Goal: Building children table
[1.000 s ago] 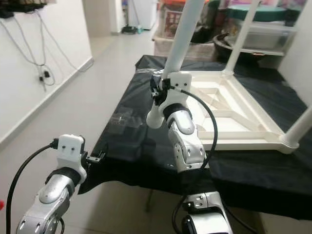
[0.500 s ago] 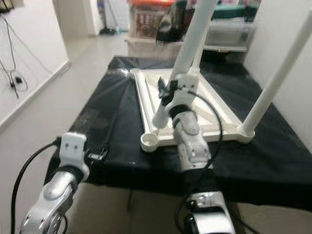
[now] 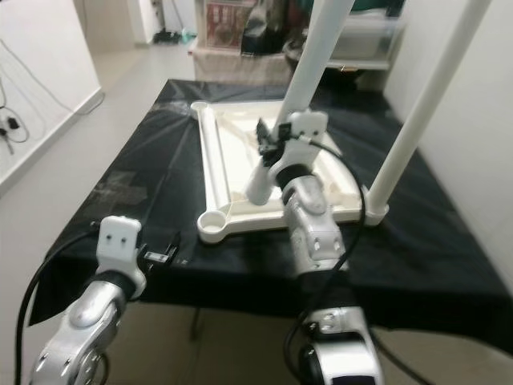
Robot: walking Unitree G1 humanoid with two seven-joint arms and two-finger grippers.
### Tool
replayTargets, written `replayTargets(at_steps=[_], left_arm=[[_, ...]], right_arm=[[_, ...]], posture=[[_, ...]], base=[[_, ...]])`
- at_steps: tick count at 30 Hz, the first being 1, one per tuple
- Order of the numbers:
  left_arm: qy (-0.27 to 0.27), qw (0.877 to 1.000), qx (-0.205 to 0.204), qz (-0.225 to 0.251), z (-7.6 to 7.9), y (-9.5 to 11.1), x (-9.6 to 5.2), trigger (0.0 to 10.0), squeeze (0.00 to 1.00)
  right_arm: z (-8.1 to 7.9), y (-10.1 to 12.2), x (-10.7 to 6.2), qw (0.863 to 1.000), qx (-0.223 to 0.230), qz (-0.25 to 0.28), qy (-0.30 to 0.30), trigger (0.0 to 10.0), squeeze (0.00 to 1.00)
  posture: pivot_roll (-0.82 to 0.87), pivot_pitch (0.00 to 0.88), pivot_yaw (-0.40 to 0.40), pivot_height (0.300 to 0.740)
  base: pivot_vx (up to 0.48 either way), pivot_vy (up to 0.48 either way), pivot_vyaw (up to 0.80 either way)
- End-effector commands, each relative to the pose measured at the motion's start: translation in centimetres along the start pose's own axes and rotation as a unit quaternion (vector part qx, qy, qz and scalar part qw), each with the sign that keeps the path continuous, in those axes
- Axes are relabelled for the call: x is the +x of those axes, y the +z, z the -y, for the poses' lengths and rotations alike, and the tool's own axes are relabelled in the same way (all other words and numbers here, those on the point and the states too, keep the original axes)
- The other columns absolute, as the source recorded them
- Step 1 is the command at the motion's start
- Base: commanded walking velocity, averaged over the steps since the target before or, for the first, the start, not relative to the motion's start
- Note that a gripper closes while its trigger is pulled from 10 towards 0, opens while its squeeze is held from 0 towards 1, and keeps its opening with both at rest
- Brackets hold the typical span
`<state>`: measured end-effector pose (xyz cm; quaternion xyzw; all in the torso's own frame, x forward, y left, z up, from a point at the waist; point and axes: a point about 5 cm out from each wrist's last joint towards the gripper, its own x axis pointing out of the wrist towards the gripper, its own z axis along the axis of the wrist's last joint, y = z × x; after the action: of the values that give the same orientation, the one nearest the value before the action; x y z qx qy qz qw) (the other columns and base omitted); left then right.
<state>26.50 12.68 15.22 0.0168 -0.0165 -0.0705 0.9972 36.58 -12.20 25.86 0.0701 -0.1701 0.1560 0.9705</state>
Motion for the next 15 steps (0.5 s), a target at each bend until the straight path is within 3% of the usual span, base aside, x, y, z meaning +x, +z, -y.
replayTargets(at_steps=[1,10,15], left_arm=[[-0.025,1.000,-0.013,-0.001,0.7,-0.2,-0.4,10.0,0.00],[-0.096,0.995,-0.032,0.008,3.2,0.4,-1.4,10.0,0.00],[-0.116,0.992,-0.041,0.013,4.5,1.1,-2.6,10.0,0.00]], right_arm=[[0.3,0.2,0.9,0.999,0.000,-0.012,0.041,10.0,0.00],[2.1,0.3,3.0,0.996,-0.012,-0.047,0.072,10.0,0.00],[2.7,-0.1,3.1,0.985,0.043,-0.080,0.147,10.0,0.00]], posture=[[0.06,0.054,-0.030,0.740],[0.07,0.099,-0.041,0.740],[0.09,0.141,-0.049,0.740]], base=[[0.000,0.000,0.00],[0.000,0.000,0.00],[0.000,0.000,0.00]])
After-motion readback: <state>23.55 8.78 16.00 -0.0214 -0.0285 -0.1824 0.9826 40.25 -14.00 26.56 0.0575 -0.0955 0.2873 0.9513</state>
